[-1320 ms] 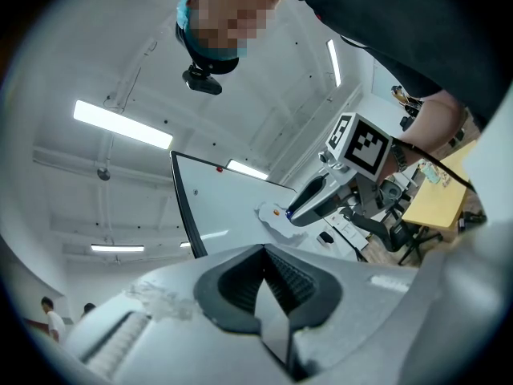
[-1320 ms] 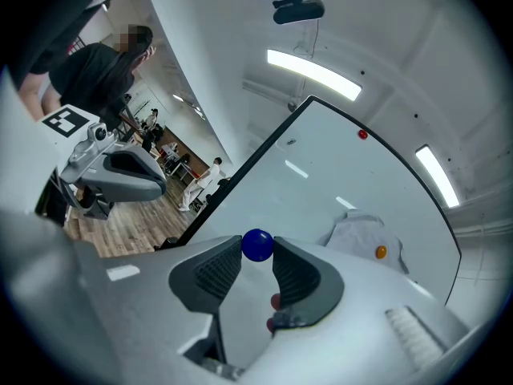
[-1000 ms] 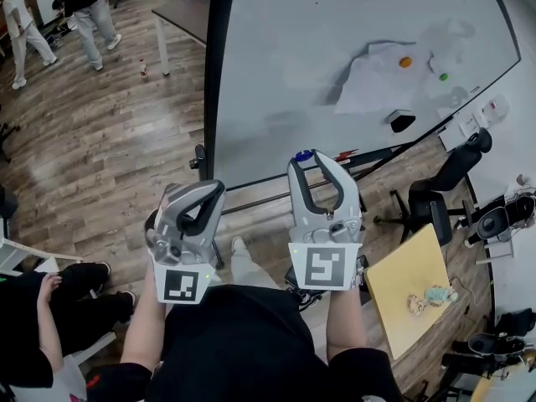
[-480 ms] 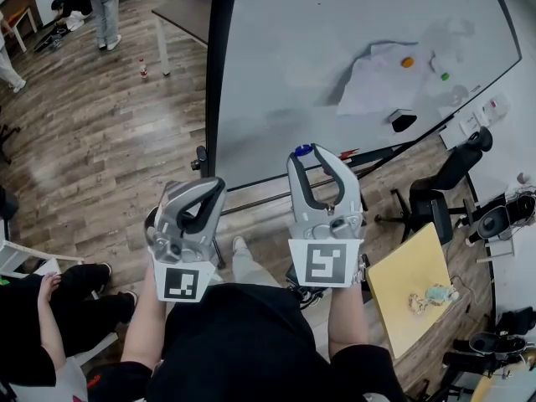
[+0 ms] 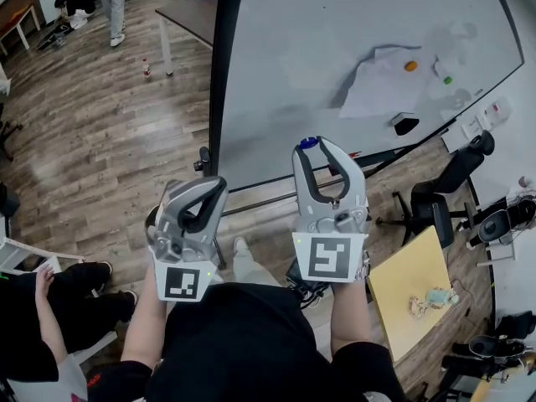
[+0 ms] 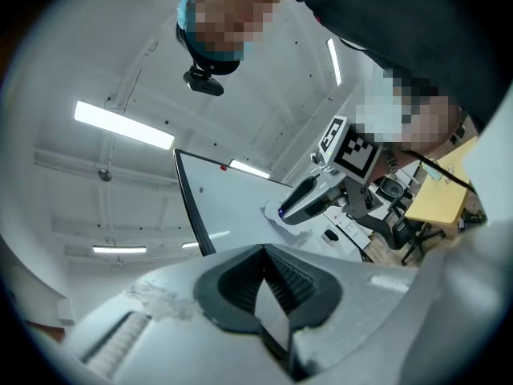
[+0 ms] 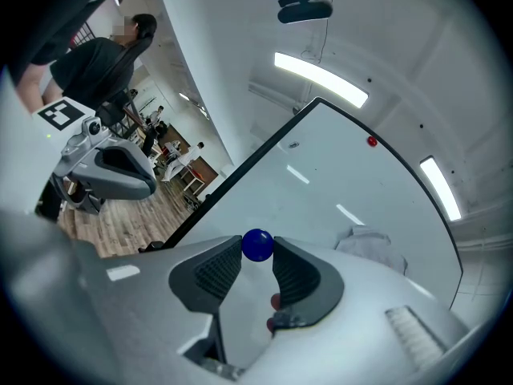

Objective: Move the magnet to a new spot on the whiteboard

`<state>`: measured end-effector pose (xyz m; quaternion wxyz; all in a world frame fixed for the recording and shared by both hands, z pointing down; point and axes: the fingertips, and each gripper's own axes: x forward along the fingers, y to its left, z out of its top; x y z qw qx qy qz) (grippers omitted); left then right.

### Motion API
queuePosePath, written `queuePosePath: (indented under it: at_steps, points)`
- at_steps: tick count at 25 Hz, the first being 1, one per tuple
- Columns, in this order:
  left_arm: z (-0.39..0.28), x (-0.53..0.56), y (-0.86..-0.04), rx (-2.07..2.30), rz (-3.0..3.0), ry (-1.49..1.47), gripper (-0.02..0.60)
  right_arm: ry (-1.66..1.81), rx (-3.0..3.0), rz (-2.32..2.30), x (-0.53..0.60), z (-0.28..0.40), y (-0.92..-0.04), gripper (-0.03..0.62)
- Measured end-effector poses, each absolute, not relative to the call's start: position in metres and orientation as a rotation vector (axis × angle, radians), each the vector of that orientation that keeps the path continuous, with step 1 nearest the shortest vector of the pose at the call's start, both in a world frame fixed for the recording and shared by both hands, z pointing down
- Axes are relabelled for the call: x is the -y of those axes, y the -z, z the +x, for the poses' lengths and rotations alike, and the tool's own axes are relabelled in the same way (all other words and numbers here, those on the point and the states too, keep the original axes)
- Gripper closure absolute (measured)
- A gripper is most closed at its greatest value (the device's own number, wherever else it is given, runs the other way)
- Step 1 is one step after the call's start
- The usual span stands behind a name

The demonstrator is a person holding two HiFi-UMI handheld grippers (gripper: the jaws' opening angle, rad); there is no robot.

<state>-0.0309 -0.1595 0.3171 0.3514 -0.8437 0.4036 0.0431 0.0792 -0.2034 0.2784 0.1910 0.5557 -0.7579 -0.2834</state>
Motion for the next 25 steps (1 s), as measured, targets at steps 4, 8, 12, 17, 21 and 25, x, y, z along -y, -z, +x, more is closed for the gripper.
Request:
queuePosePath:
  at_steps: [4,8,12,17,21,25]
  points:
    - [-0.031,0.161,-0.315,-1.053,-2.177,-0.109,0.580,0.805,2.123,1.557,0.209,0.082,-0.275,0.467]
    - [-0.031,0.164,-0.317,-1.066,-2.175,-0.094,0.580,0.818,2.132,1.561,0.216,0.085,-0.271,0.468]
    - [-0.032,0.168,-0.318,-1.085,-2.167,-0.083,0.580,0.826,2.132,1.545,0.225,0.086,-0.270,0.468]
    - [-0.032,0.173,-0.319,-1.103,-2.160,-0.068,0.580,0.825,2.139,1.524,0.235,0.087,-0.271,0.468]
    - [-0.030,0.179,-0.318,-1.118,-2.156,-0.065,0.580,0.834,2.149,1.509,0.244,0.088,-0.270,0.468]
    - [-0.026,0.185,-0.318,-1.126,-2.153,-0.065,0.580,0.829,2.153,1.502,0.252,0.091,-0.271,0.468]
